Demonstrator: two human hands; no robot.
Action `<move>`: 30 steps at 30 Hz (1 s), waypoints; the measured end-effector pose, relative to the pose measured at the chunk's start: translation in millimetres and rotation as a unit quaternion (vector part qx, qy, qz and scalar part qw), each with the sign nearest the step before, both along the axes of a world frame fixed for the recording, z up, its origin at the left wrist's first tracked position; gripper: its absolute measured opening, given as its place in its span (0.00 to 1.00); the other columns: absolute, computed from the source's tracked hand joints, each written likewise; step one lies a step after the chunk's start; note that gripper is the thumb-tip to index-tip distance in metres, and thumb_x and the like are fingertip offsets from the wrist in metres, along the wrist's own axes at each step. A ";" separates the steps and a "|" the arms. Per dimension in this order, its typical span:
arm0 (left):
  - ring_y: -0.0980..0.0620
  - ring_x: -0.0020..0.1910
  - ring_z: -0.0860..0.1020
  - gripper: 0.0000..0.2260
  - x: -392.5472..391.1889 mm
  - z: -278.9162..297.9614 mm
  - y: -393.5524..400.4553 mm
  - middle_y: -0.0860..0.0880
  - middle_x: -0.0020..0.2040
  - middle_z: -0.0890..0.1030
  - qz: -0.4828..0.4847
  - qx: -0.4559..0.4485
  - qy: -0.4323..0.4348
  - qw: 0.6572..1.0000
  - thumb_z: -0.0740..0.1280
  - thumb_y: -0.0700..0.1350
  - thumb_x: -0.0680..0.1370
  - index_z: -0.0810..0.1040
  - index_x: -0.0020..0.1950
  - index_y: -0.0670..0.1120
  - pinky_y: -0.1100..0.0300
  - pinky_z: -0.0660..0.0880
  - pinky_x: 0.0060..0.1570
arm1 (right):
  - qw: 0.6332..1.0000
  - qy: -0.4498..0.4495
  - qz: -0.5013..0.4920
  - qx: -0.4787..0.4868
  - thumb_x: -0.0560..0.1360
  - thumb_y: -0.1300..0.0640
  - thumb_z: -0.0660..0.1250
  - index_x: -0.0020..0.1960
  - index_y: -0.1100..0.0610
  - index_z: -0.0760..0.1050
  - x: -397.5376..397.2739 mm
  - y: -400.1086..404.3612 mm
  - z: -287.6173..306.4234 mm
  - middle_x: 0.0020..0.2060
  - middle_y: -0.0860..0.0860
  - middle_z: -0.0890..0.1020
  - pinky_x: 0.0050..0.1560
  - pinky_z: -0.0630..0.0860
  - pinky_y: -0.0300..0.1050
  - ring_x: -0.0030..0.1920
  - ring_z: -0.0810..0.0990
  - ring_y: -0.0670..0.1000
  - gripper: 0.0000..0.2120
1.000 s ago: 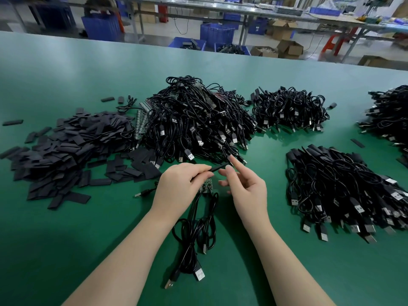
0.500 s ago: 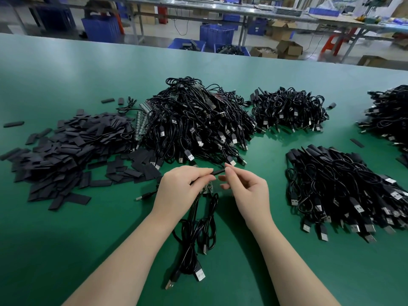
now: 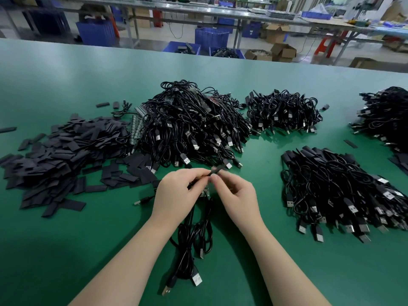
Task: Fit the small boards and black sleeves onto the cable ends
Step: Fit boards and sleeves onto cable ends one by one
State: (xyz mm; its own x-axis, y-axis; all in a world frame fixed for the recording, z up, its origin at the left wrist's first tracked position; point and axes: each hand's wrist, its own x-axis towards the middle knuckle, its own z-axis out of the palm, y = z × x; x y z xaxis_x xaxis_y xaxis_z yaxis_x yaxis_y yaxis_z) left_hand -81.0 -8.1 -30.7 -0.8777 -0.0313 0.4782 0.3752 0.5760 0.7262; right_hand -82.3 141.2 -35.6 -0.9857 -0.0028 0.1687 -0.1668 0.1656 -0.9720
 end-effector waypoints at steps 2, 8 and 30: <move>0.64 0.50 0.79 0.09 1.8 0.6 1.0 0.66 0.46 0.81 -0.010 -0.015 -0.001 1.000 0.70 0.45 0.74 0.85 0.53 0.54 0.67 0.75 0.51 | 1.000 0.016 0.017 0.014 0.77 0.54 0.71 0.41 0.43 0.83 1.2 0.8 0.4 0.33 0.40 0.82 0.37 0.70 0.33 0.33 0.76 0.40 0.09; 0.66 0.54 0.77 0.14 0.3 2.6 1.8 0.62 0.53 0.82 -0.031 -0.054 0.007 0.998 0.72 0.48 0.73 0.82 0.59 0.55 0.58 0.75 0.58 | 0.994 -0.013 -0.025 -0.104 0.79 0.56 0.69 0.42 0.50 0.85 0.5 7.7 9.4 0.37 0.50 0.85 0.40 0.74 0.31 0.38 0.81 0.42 0.09; 0.62 0.58 0.77 0.12 -2.5 -1.3 -5.2 0.60 0.55 0.79 -0.005 -0.006 0.050 0.999 0.63 0.46 0.80 0.81 0.60 0.49 0.56 0.76 0.59 | 0.837 0.087 -0.393 0.370 0.82 0.47 0.61 0.48 0.57 0.83 -18.8 154.0 144.7 0.34 0.55 0.80 0.34 0.69 0.43 0.32 0.74 0.56 0.17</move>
